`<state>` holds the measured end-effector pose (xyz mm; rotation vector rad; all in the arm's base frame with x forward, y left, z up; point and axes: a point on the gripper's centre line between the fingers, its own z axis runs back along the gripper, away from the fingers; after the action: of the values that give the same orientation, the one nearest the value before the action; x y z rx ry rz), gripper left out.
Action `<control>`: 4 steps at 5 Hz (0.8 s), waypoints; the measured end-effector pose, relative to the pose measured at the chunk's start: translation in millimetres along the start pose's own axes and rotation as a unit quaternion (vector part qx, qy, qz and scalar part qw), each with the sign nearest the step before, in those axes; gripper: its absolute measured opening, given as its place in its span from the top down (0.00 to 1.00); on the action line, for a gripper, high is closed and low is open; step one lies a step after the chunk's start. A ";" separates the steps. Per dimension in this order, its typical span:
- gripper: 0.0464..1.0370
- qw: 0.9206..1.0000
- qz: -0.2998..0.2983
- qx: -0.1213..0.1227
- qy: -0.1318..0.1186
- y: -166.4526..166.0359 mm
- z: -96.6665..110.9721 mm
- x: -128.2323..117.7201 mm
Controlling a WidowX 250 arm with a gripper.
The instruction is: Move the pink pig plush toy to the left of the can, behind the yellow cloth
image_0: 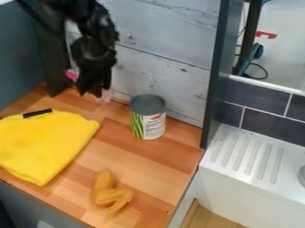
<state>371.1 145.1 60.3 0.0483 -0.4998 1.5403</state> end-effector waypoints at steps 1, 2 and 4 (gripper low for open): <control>0.74 0.999 -0.026 0.018 -0.024 3.5 -8.7 -10.7; 0.74 0.999 -0.022 0.032 -0.026 8.9 -15.1 -12.6; 0.74 1.000 -0.009 0.005 0.026 18.2 -28.4 -14.9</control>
<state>362.2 141.6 24.7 0.0207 -0.4487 1.5235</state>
